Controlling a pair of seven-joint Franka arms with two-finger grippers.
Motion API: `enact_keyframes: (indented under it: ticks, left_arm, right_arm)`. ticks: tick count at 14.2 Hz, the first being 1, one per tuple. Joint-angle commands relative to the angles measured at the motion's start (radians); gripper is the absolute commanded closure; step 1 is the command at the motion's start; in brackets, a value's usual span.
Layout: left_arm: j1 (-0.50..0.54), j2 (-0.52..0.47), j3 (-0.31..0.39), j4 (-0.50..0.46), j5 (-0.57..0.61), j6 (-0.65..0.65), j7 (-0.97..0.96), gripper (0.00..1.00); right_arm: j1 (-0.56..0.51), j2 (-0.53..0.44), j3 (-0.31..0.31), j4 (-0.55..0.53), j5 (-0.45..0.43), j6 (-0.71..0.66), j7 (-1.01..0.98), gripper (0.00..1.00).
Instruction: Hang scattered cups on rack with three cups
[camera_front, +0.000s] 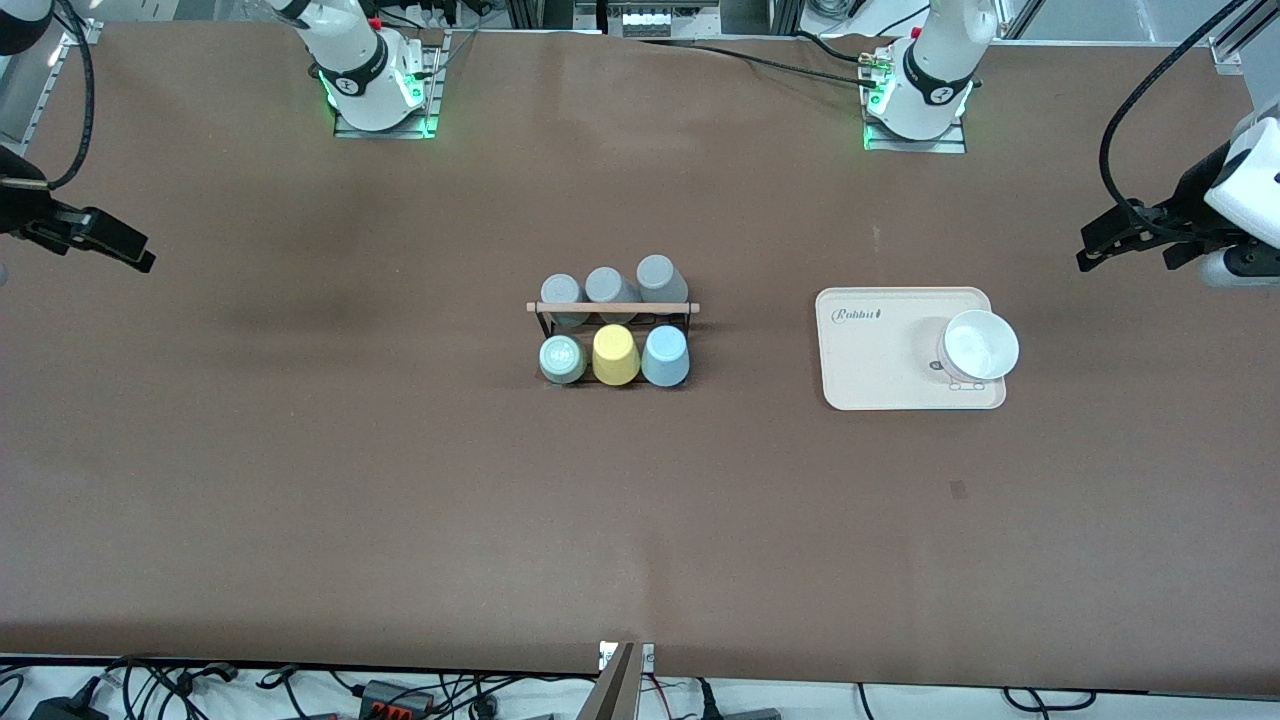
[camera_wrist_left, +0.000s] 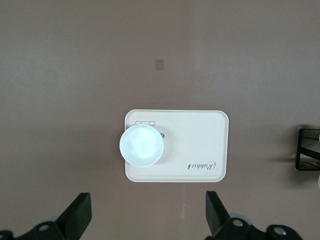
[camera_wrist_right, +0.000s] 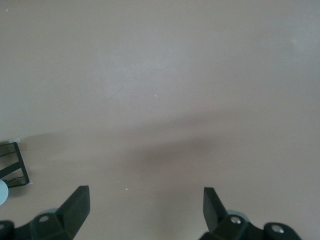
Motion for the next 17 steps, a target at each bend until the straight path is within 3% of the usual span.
enact_keyframes:
  ticks: [1, 17]
  left_arm:
    - [0.004, -0.014, -0.003, -0.003, 0.014, -0.002, 0.009, 0.00]
    - [0.004, -0.022, -0.001, -0.023, 0.014, 0.014, 0.009, 0.00]
  right_arm:
    - [0.032, 0.003, -0.046, 0.019, 0.002, -0.006, -0.054, 0.00]
    - [0.042, 0.015, -0.043, 0.025, 0.016, -0.010, -0.037, 0.00]
